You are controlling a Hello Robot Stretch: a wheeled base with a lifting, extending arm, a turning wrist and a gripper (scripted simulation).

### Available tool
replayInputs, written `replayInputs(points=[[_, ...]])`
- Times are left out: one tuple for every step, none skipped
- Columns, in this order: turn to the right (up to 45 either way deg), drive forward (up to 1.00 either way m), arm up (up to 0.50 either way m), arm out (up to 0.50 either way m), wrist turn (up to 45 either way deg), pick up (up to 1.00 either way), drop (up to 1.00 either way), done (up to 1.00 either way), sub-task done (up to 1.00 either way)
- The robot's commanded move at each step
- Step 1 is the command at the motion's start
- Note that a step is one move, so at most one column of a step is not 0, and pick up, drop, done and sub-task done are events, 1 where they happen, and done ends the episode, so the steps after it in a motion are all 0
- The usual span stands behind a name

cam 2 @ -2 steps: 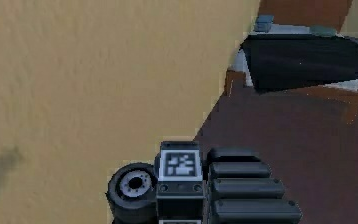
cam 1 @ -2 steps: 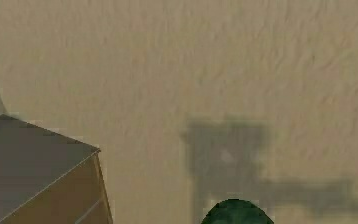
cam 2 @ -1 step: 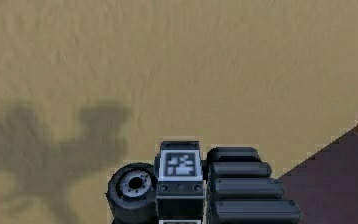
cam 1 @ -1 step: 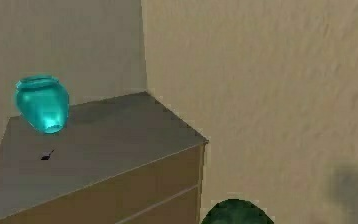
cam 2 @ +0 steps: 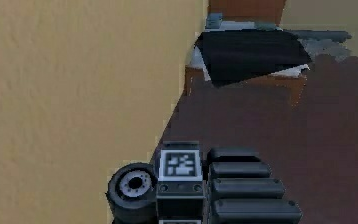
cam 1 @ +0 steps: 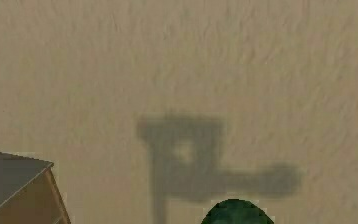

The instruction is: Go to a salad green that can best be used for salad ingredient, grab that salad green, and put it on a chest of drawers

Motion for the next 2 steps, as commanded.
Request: replayInputs(points=[[45.0,0.00,0.00,0.00,0.0,0.00,0.00,0.00,0.00],[45.0,0.00,0.00,0.00,0.0,0.00,0.00,0.00,0.00]])
